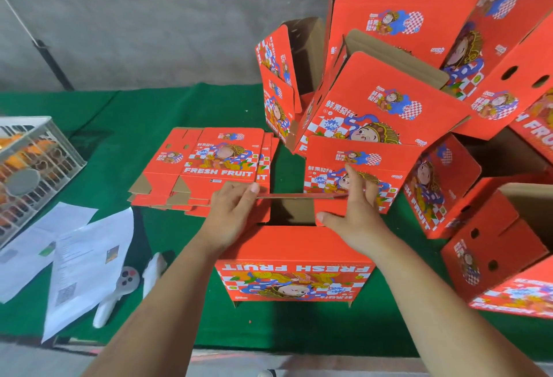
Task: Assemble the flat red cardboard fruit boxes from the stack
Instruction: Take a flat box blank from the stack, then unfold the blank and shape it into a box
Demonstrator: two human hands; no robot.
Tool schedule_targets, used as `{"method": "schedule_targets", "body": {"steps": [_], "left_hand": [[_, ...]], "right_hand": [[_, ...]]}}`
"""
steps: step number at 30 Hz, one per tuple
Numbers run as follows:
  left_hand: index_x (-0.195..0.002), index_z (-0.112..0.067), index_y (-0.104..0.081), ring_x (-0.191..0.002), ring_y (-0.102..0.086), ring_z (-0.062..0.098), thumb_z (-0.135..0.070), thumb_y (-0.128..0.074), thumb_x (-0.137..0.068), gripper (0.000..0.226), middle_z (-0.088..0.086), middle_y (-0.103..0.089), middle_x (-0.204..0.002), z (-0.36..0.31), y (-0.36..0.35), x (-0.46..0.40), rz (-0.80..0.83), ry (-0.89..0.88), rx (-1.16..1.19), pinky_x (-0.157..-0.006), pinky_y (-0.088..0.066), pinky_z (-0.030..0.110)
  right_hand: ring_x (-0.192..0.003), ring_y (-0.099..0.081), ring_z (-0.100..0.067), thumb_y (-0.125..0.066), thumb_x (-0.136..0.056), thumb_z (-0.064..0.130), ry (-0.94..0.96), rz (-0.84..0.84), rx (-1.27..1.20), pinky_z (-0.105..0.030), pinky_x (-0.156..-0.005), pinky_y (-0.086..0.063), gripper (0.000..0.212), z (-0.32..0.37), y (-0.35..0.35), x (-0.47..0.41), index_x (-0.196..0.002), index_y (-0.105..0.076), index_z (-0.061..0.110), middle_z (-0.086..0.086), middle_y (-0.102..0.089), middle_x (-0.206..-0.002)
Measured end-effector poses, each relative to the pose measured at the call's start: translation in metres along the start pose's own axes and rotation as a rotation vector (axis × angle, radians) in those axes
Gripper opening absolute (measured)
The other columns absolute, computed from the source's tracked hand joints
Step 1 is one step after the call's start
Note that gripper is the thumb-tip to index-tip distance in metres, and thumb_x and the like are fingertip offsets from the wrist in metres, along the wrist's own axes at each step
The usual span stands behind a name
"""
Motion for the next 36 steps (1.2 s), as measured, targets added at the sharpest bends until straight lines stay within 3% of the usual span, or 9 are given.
{"method": "schedule_targets", "body": {"steps": [5, 10, 14, 17, 21, 26, 28, 32, 36], "left_hand": [[-0.107, -0.04, -0.074, -0.135, -0.039, 0.019, -0.034, -0.075, -0.092, 0.016, -0.007, -0.047, -0.131, 0.004, 0.003, 0.002, 0.078, 0.093, -0.017, -0.119, -0.031, 0.044], [-0.151, -0.044, -0.045, -0.14, -0.028, 0.031, -0.035, -0.073, -0.091, 0.067, -0.004, -0.04, -0.151, -0.012, -0.009, 0.002, 0.303, -0.014, -0.482, -0.119, -0.029, 0.053], [-0.157, -0.044, -0.032, -0.145, -0.029, 0.034, -0.045, -0.076, -0.086, 0.084, -0.001, -0.031, -0.158, -0.012, -0.017, 0.012, 0.12, 0.185, -0.686, -0.112, -0.039, 0.06], [-0.16, -0.035, -0.026, -0.135, -0.049, 0.034, -0.055, -0.079, -0.083, 0.096, 0.009, -0.034, -0.156, -0.003, -0.005, 0.024, 0.025, 0.504, -0.336, -0.11, -0.043, 0.052], [-0.122, -0.026, -0.057, -0.08, -0.065, 0.014, -0.061, -0.063, -0.093, 0.046, 0.005, -0.064, -0.102, -0.007, 0.009, 0.031, -0.06, 0.582, 0.315, -0.076, -0.056, 0.028], [-0.108, -0.029, -0.059, -0.075, -0.061, 0.012, -0.039, -0.058, -0.092, 0.019, -0.001, -0.062, -0.085, -0.014, 0.012, 0.036, -0.345, 0.565, 0.439, -0.069, -0.048, 0.033], [-0.123, -0.029, -0.057, -0.07, -0.057, 0.01, -0.032, -0.06, -0.078, 0.045, -0.004, -0.058, -0.084, -0.015, 0.01, 0.039, -0.374, 0.56, 0.533, -0.067, -0.042, 0.031], [-0.14, -0.028, -0.053, -0.083, -0.069, 0.02, -0.026, -0.058, -0.063, 0.077, 0.007, -0.071, -0.104, -0.013, -0.006, 0.046, -0.319, 0.609, 0.639, -0.076, -0.054, 0.033], [-0.146, -0.022, -0.049, -0.096, -0.075, 0.019, -0.043, -0.074, -0.065, 0.087, 0.007, -0.07, -0.126, -0.004, -0.018, 0.053, -0.254, 0.618, 0.593, -0.083, -0.059, 0.038]], "right_hand": [[-0.137, -0.041, -0.004, -0.052, -0.08, 0.062, -0.024, 0.086, -0.4, -0.027, -0.11, -0.03, 0.04, 0.006, 0.009, 0.006, -0.107, -0.078, 0.048, 0.021, -0.049, -0.136], [-0.143, -0.019, -0.026, -0.075, -0.071, 0.077, 0.077, 0.144, 0.325, -0.045, -0.117, -0.03, 0.106, -0.001, 0.002, 0.011, -0.159, -0.021, 0.05, 0.01, -0.024, -0.159], [-0.135, -0.031, -0.033, -0.076, -0.067, 0.08, 0.025, -0.013, 0.594, -0.05, -0.103, -0.045, 0.11, 0.009, -0.009, 0.011, -0.155, -0.025, 0.038, 0.005, -0.03, -0.15], [-0.138, -0.029, -0.03, -0.073, -0.075, 0.076, 0.023, 0.043, 0.465, -0.047, -0.109, -0.041, 0.098, 0.006, -0.009, 0.012, -0.155, -0.032, 0.038, 0.004, -0.03, -0.148], [-0.132, -0.044, -0.02, -0.065, -0.095, 0.059, -0.133, -0.119, -0.31, -0.033, -0.105, -0.035, 0.059, 0.01, 0.019, 0.013, -0.146, -0.053, 0.032, -0.003, -0.036, -0.141], [-0.118, -0.047, -0.008, -0.06, -0.086, 0.064, -0.091, -0.26, -0.506, -0.031, -0.098, -0.034, 0.046, 0.021, 0.039, 0.032, -0.131, -0.057, 0.051, 0.006, -0.044, -0.132], [-0.112, -0.058, -0.015, -0.058, -0.092, 0.064, -0.206, -0.096, -0.695, -0.035, -0.092, -0.042, 0.029, 0.018, 0.041, 0.036, -0.118, -0.064, 0.054, 0.002, -0.056, -0.136], [-0.13, -0.047, -0.014, -0.06, -0.1, 0.05, -0.215, -0.02, -0.429, -0.031, -0.099, -0.03, 0.063, -0.014, 0.046, 0.042, -0.157, -0.043, 0.028, 0.002, -0.045, -0.158], [-0.105, -0.064, 0.002, -0.065, -0.101, 0.037, -0.209, 0.034, -0.467, -0.02, -0.086, -0.046, 0.052, -0.035, 0.042, 0.06, -0.15, -0.047, 0.038, 0.023, -0.057, -0.137]]}}
Point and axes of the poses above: each hand's wrist, its own x-axis away from the middle knuckle, its own y-axis out of the back of the hand, z = x × y, the point moved 2 cm from there along -x, towards the middle knuckle
